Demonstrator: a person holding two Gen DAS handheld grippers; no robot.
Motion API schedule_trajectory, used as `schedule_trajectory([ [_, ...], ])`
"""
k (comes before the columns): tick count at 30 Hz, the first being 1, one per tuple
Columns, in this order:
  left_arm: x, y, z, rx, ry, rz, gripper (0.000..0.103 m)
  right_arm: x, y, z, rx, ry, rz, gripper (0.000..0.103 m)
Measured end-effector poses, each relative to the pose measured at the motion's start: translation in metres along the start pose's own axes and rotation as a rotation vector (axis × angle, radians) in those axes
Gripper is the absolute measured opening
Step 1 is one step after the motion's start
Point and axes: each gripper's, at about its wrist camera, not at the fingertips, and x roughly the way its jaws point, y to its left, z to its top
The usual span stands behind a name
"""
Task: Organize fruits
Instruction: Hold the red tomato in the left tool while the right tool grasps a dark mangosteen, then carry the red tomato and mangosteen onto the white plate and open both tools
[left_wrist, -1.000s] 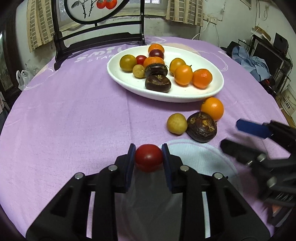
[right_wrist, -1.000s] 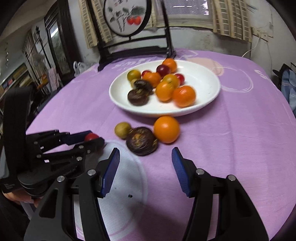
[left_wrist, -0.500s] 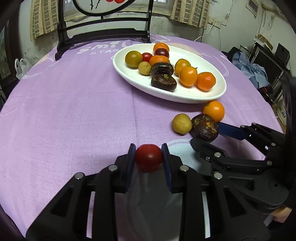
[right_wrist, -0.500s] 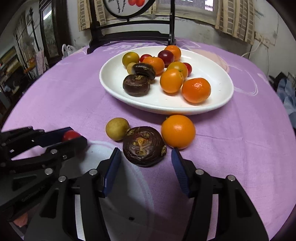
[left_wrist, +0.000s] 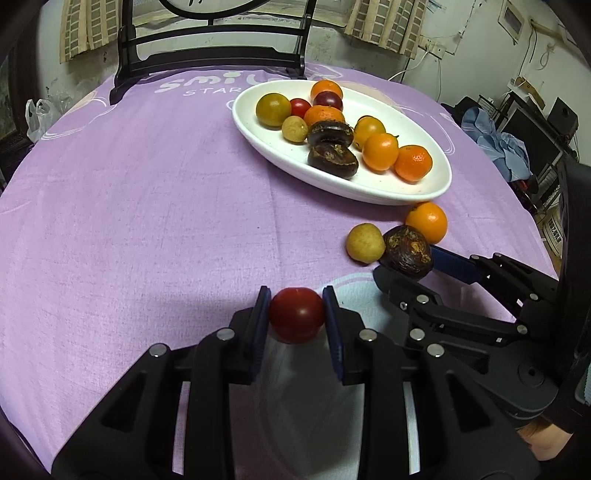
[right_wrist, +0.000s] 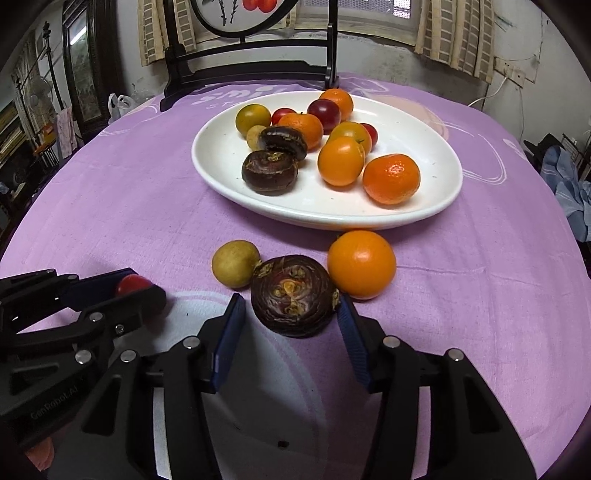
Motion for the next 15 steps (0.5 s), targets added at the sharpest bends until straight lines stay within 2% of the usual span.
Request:
schedule_trajectory([
  [5, -0.002, 0.003, 0.001, -0.015, 0.001, -0.01, 0.029, -0.012, -0.011, -0.003, 0.032, -0.006, 0.098, 0.046],
  [15, -0.022, -0.005, 0.008, -0.002, -0.074, -0.023, 0.029, -0.059, -0.035, -0.001, 0.082, -0.159, 0.189, 0.046],
])
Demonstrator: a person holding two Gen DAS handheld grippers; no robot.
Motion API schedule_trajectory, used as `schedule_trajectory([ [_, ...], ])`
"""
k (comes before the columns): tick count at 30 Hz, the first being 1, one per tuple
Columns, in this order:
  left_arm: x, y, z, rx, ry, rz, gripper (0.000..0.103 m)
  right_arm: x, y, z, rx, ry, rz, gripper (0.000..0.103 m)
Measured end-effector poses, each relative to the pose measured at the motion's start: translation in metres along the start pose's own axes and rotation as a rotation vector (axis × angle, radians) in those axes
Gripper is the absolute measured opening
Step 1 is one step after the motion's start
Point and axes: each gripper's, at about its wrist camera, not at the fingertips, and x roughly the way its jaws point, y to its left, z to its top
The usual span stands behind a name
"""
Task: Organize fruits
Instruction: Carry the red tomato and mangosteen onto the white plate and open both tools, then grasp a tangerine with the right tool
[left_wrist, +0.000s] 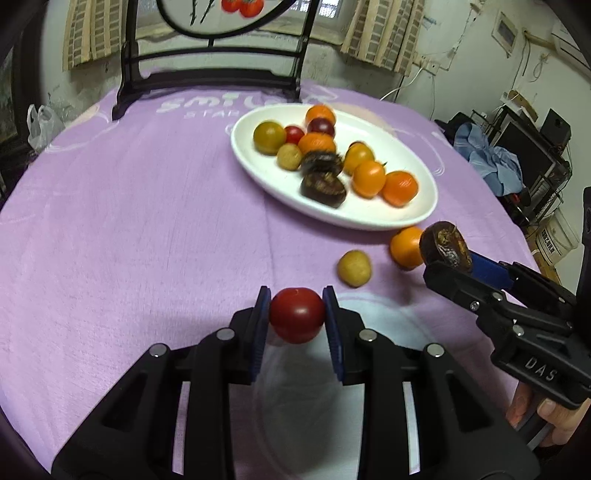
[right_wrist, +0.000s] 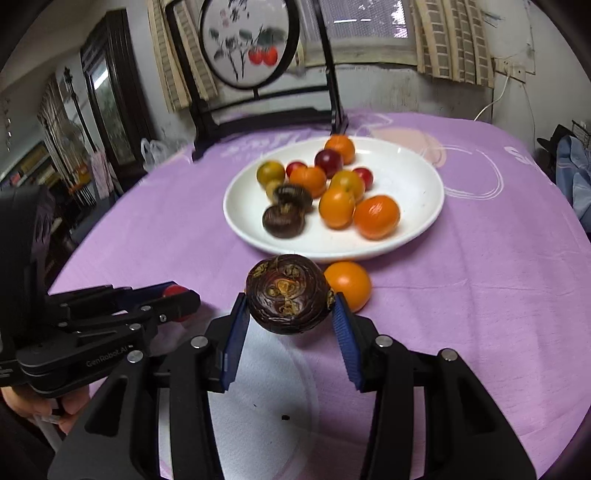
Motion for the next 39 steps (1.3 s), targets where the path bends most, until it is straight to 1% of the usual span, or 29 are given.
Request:
schedule_trajectory([
  [4, -0.014, -0.017, 0.01, 0.042, -0.044, -0.009, 0.029, -0.012, -0.004, 0.011, 0.012, -0.054, 0.013, 0.046],
  [6, -0.015, -0.027, 0.02, 0.081, -0.051, 0.011, 0.029, -0.014, -0.006, 0.017, 0.009, -0.062, 0.013, 0.046],
  [9, -0.01, -0.035, 0.04, 0.097, -0.052, 0.02, 0.029, -0.012, -0.012, 0.028, -0.002, -0.068, -0.01, 0.046],
  [13, 0.006, -0.036, 0.067, 0.091, -0.067, 0.059, 0.029, 0.002, -0.021, 0.044, -0.019, -0.065, -0.041, 0.046],
  [15, 0.016, -0.031, 0.076, 0.076, -0.063, 0.07, 0.029, 0.013, -0.025, 0.05, -0.028, -0.054, -0.062, 0.046],
  [18, 0.036, -0.025, 0.089, 0.063, -0.045, 0.105, 0.029, 0.026, -0.032, 0.06, -0.038, -0.048, -0.09, 0.046],
  [22, 0.055, -0.016, 0.1, 0.05, -0.037, 0.136, 0.029, 0.046, -0.047, 0.077, -0.026, -0.035, -0.118, 0.046],
  [26, 0.07, -0.011, 0.105, 0.034, -0.022, 0.143, 0.029, 0.068, -0.058, 0.085, -0.007, -0.003, -0.13, 0.047],
  [27, 0.072, -0.01, 0.106, 0.028, -0.021, 0.144, 0.03, 0.072, -0.06, 0.086, 0.006, 0.004, -0.134, 0.048],
  [28, 0.074, -0.009, 0.107, 0.021, -0.021, 0.147, 0.031, 0.076, -0.064, 0.086, 0.024, 0.011, -0.13, 0.056],
  [29, 0.075, -0.007, 0.108, 0.006, -0.022, 0.142, 0.039, 0.077, -0.066, 0.086, 0.041, 0.007, -0.128, 0.059],
  [30, 0.075, -0.007, 0.109, -0.002, -0.026, 0.141, 0.044, 0.075, -0.068, 0.085, 0.055, -0.006, -0.133, 0.063],
  [31, 0.072, -0.006, 0.108, -0.009, -0.042, 0.147, 0.05, 0.072, -0.069, 0.084, 0.061, -0.018, -0.134, 0.063],
  [36, 0.058, -0.009, 0.105, 0.01, -0.068, 0.151, 0.051, 0.057, -0.067, 0.074, 0.054, -0.021, -0.117, 0.063],
  [39, 0.046, -0.013, 0.098, 0.018, -0.079, 0.151, 0.057, 0.047, -0.067, 0.065, 0.062, -0.011, -0.103, 0.063],
])
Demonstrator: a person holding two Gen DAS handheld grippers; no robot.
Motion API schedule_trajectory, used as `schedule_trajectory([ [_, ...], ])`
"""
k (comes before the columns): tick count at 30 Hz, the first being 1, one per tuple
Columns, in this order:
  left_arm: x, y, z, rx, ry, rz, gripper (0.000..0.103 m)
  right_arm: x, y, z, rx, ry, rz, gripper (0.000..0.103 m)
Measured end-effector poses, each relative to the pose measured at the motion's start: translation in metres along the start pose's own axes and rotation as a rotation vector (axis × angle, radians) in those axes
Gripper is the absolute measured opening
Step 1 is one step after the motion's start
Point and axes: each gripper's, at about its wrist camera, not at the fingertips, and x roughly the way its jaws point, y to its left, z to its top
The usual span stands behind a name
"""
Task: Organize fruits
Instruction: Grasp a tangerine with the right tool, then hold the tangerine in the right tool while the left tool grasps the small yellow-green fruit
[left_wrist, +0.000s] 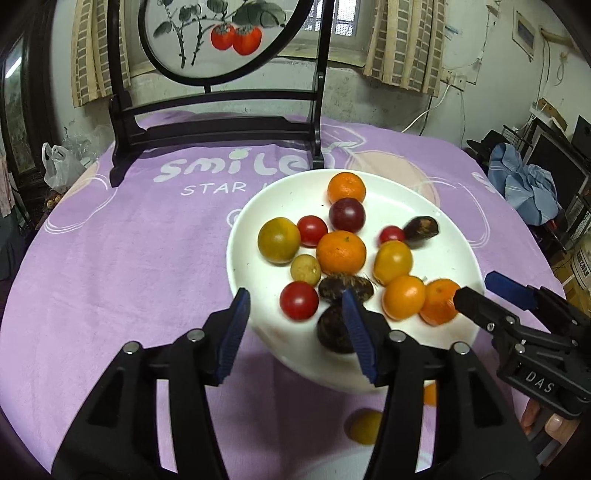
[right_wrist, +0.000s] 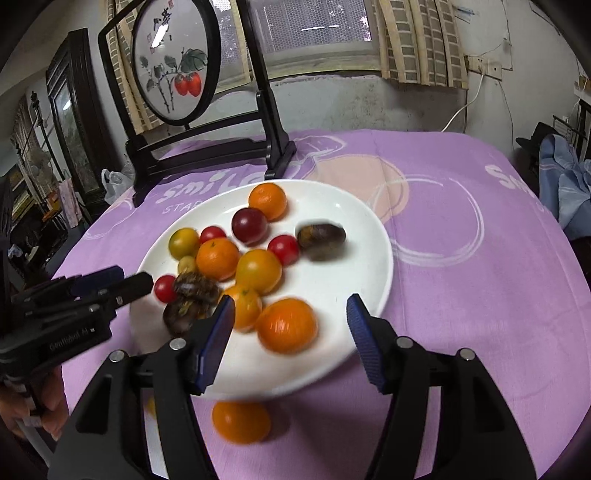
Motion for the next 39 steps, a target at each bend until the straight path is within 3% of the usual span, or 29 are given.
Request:
schedule_trajectory([
  [13, -0.036, -0.004, -0.054, 0.009, 0.011, -0.034, 0.058, -0.033, 0.023, -0.05, -0.085, 0.041, 0.016, 0.063],
  [26, -0.045, -0.002, -0.079, 0.018, 0.004, -0.032, 0.058, 0.0, 0.045, -0.059, -0.172, 0.104, -0.068, 0.063],
  [30, -0.043, -0.004, -0.079, 0.024, 0.009, -0.037, 0.058, 0.011, 0.047, -0.06, -0.185, 0.126, -0.063, 0.04],
  [39, -0.04, -0.008, -0.085, 0.043, 0.028, -0.039, 0.058, -0.02, 0.035, -0.064, -0.147, 0.097, -0.009, 0.039],
])
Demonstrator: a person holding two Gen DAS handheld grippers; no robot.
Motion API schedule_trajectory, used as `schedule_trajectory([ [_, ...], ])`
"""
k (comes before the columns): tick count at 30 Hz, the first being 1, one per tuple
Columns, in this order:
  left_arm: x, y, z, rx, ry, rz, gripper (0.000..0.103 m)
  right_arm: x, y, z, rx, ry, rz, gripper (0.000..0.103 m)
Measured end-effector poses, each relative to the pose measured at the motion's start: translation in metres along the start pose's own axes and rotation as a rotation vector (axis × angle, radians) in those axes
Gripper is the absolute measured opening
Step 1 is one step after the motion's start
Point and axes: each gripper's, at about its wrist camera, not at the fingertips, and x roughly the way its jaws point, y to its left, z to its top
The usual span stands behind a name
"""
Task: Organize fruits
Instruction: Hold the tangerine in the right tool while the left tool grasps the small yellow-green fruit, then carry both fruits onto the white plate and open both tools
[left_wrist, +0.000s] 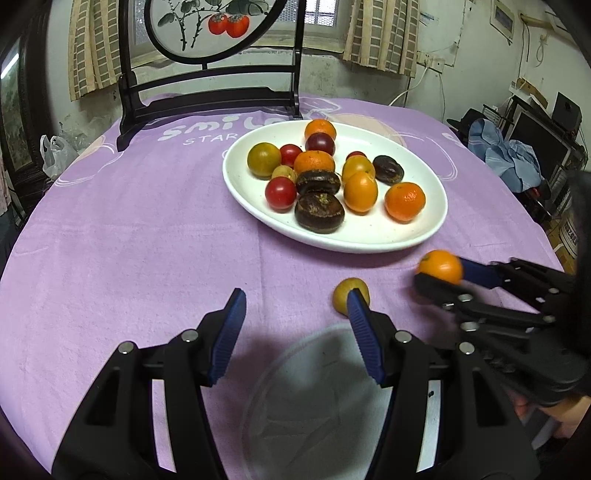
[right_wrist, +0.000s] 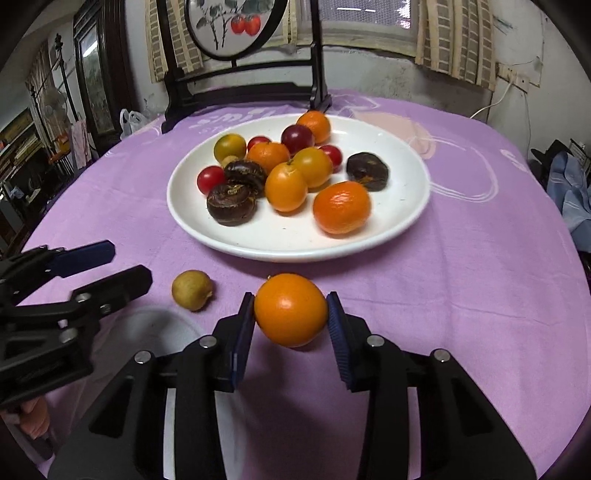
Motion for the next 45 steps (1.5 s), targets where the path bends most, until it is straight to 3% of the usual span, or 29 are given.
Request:
schedule_trajectory([
  [5, 0.002, -0.012, -0.006, 0.033, 0.012, -0.002, 0.059, -0.026, -0.009, -0.011, 0.018, -0.039, 0.016, 0.039],
  [15, 0.015, -0.041, -0.013, 0.107, 0.039, 0.007, 0.058, -0.036, -0.015, -0.018, 0.037, -0.048, 0.049, 0.039],
  [19, 0.03, -0.044, -0.008, 0.086, 0.074, 0.003, 0.034, -0.041, -0.016, -0.017, 0.042, -0.059, 0.068, 0.039],
  [22, 0.037, -0.043, -0.003, 0.061, 0.081, 0.011, 0.025, -0.042, -0.017, -0.016, 0.044, -0.063, 0.077, 0.039],
  [36, -0.005, -0.037, 0.004, 0.079, 0.007, -0.012, 0.025, -0.042, -0.017, -0.015, 0.053, -0.082, 0.064, 0.039],
  [45, -0.002, -0.025, 0.047, 0.052, -0.026, 0.023, 0.025, -0.03, -0.008, 0.039, 0.005, -0.123, 0.032, 0.039],
])
